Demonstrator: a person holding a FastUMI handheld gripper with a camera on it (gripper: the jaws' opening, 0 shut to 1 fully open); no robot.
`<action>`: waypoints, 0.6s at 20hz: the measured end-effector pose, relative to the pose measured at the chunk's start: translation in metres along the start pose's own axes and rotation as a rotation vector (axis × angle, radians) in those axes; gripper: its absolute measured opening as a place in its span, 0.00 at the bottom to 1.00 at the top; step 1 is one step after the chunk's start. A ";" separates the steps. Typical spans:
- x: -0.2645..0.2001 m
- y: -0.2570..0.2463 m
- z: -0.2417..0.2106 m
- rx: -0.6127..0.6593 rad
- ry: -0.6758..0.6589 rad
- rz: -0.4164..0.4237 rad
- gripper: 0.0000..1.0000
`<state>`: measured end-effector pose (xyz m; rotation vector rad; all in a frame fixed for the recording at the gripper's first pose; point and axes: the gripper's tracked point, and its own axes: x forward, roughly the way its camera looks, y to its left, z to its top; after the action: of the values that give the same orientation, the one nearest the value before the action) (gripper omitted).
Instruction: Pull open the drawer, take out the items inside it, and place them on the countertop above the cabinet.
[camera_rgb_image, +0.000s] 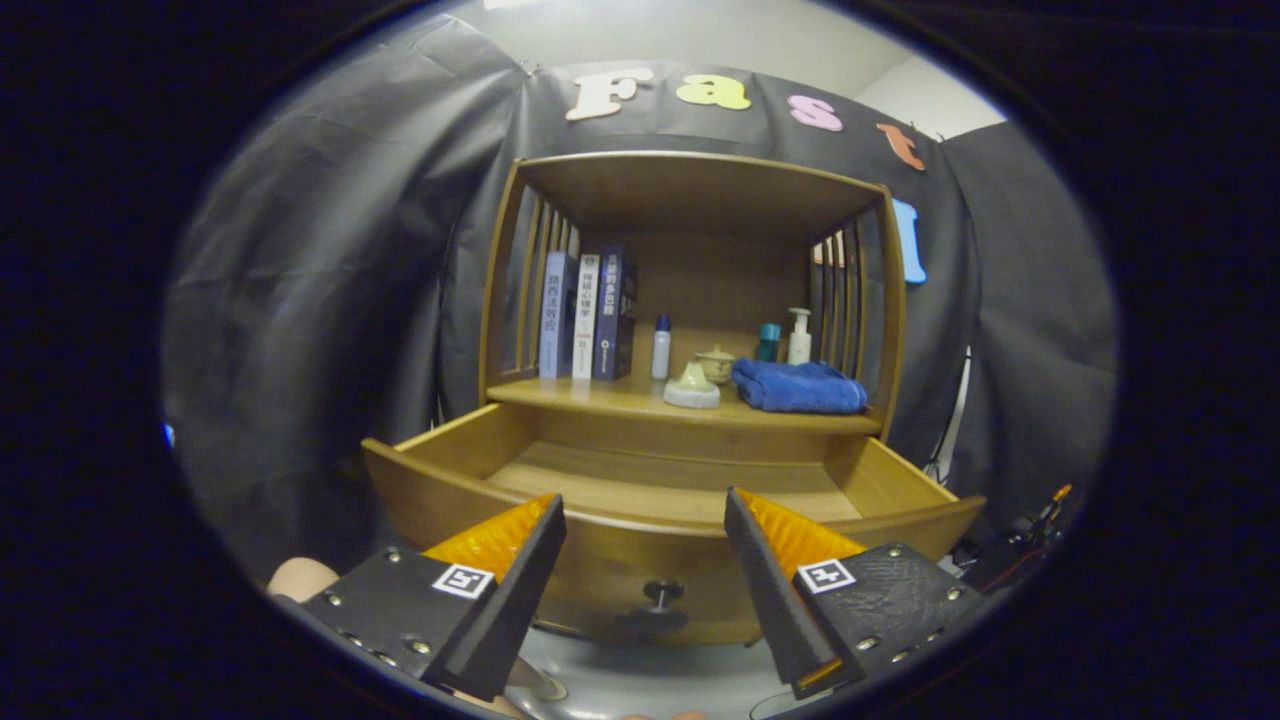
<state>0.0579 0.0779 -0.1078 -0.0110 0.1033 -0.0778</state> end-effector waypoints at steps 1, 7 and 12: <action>0.003 -0.003 -0.005 0.005 0.013 -0.013 0.95; 0.017 -0.015 -0.028 0.051 0.061 -0.059 0.95; 0.024 -0.016 -0.028 0.044 0.047 -0.089 0.96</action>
<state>0.0774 0.0602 -0.1378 0.0301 0.1479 -0.1693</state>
